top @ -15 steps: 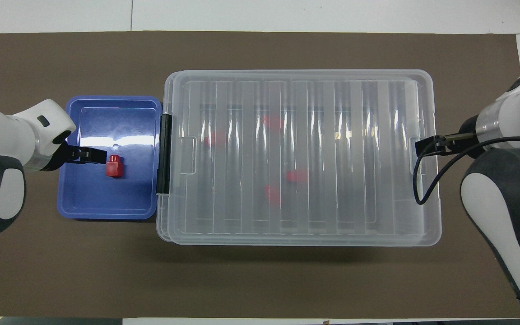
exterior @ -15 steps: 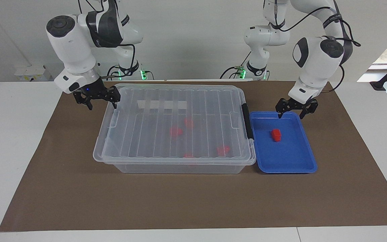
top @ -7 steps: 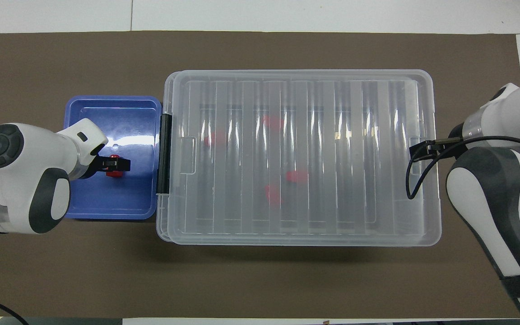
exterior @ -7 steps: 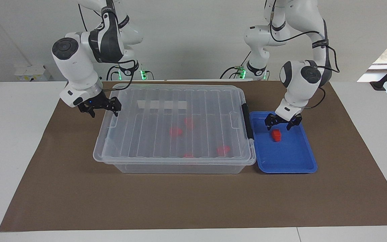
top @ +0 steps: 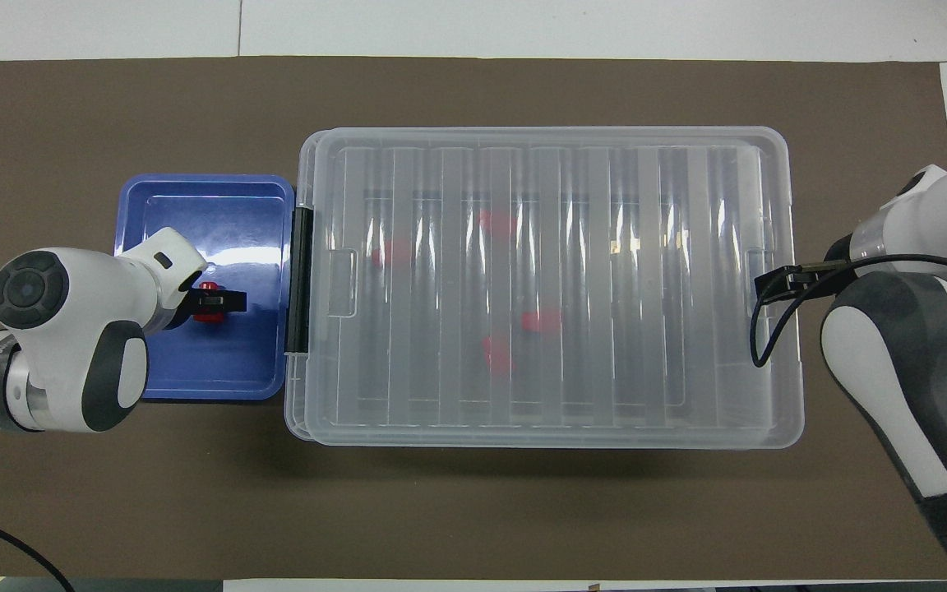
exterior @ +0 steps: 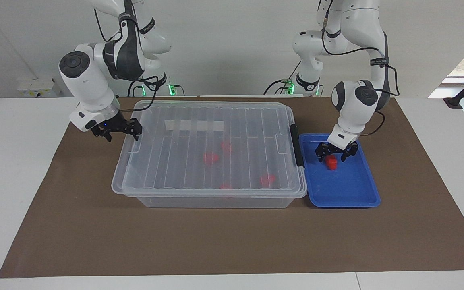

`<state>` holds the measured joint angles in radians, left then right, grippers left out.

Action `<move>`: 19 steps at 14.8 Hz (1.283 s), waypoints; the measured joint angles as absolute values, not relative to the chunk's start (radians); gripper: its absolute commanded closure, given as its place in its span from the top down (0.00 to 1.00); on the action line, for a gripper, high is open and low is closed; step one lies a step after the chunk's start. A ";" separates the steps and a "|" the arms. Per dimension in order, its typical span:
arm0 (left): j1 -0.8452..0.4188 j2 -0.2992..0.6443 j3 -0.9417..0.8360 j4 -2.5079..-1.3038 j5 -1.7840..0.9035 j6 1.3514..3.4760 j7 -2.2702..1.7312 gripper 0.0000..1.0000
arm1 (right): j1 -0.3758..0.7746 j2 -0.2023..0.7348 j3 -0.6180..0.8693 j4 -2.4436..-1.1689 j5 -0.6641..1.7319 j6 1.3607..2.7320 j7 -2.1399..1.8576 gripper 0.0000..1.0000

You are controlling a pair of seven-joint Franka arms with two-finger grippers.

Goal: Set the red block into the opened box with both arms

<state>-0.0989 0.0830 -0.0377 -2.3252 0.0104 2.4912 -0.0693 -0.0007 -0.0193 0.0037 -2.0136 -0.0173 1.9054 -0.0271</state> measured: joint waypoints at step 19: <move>-0.111 -0.045 -0.040 -2.273 0.010 2.332 -0.134 0.00 | -0.129 -0.031 0.002 -2.040 -0.028 1.945 -0.188 1.00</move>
